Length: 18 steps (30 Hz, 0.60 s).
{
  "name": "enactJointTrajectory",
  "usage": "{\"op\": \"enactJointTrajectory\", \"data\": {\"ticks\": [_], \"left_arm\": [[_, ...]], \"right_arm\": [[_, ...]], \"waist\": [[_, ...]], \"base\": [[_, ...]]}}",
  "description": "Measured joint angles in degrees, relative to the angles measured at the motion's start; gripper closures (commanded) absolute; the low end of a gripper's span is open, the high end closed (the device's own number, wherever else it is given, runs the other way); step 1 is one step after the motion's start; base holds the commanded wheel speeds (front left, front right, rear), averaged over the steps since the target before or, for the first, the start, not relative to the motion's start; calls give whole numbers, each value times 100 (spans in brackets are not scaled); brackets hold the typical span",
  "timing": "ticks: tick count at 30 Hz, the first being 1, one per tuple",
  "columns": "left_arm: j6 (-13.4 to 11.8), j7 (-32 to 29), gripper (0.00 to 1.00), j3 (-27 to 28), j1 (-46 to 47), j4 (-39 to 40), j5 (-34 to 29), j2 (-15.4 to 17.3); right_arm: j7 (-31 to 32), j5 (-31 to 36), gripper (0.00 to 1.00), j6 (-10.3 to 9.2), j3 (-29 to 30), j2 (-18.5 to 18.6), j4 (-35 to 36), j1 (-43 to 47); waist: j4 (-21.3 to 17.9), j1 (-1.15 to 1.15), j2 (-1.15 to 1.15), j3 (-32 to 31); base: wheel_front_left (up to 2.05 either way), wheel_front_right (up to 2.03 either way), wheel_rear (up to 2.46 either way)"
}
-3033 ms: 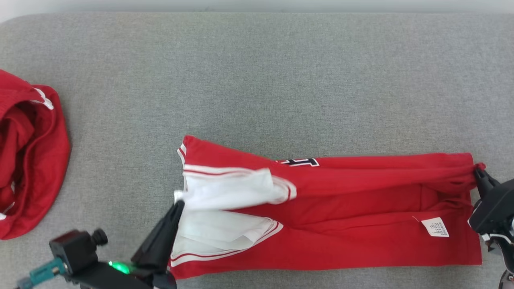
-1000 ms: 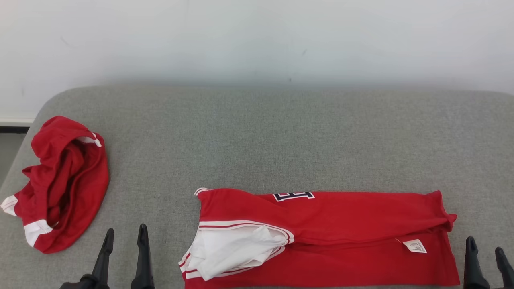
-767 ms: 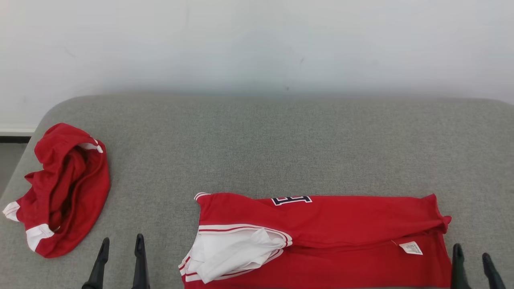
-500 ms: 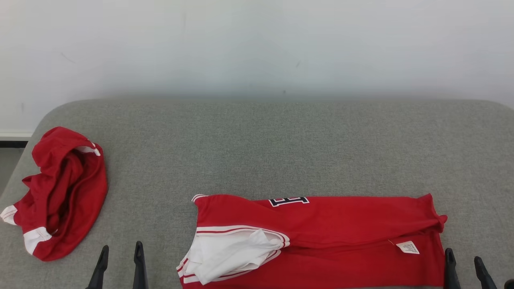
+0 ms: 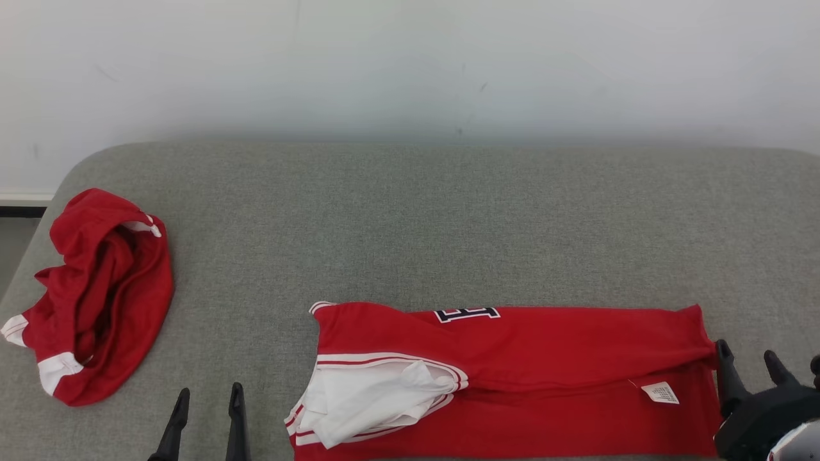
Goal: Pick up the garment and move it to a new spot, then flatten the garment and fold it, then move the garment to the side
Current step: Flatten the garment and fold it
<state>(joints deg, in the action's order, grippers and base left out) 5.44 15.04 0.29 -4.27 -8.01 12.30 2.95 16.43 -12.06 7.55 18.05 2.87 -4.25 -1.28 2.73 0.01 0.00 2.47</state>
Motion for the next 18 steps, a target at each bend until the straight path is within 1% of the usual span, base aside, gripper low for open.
{"op": "enactJointTrajectory", "data": {"ticks": [4, 9, 12, 18], "left_arm": [[-8, 0, 0, -65, 66, -7, 37, -1], [-16, 0, 0, -147, 118, -11, 59, -1], [-40, 0, 0, -166, 155, -11, 62, 0], [-48, 0, 0, -197, 200, -2, 66, -1]], "right_arm": [[756, 236, 0, 0, 132, 0, 168, -337], [1452, 579, 0, 0, 281, -2, 189, -611], [1702, 862, 0, 0, 446, 1, 126, -673], [1879, 856, 0, 0, 635, -2, -36, -666]], "waist": [[71, 0, 0, 65], [186, 0, 0, 181], [269, 0, 0, 264], [421, 0, 0, 430]], "base": [[0, 0, 0], [0, 0, 0], [0, 0, 0], [0, 0, 0]]}}
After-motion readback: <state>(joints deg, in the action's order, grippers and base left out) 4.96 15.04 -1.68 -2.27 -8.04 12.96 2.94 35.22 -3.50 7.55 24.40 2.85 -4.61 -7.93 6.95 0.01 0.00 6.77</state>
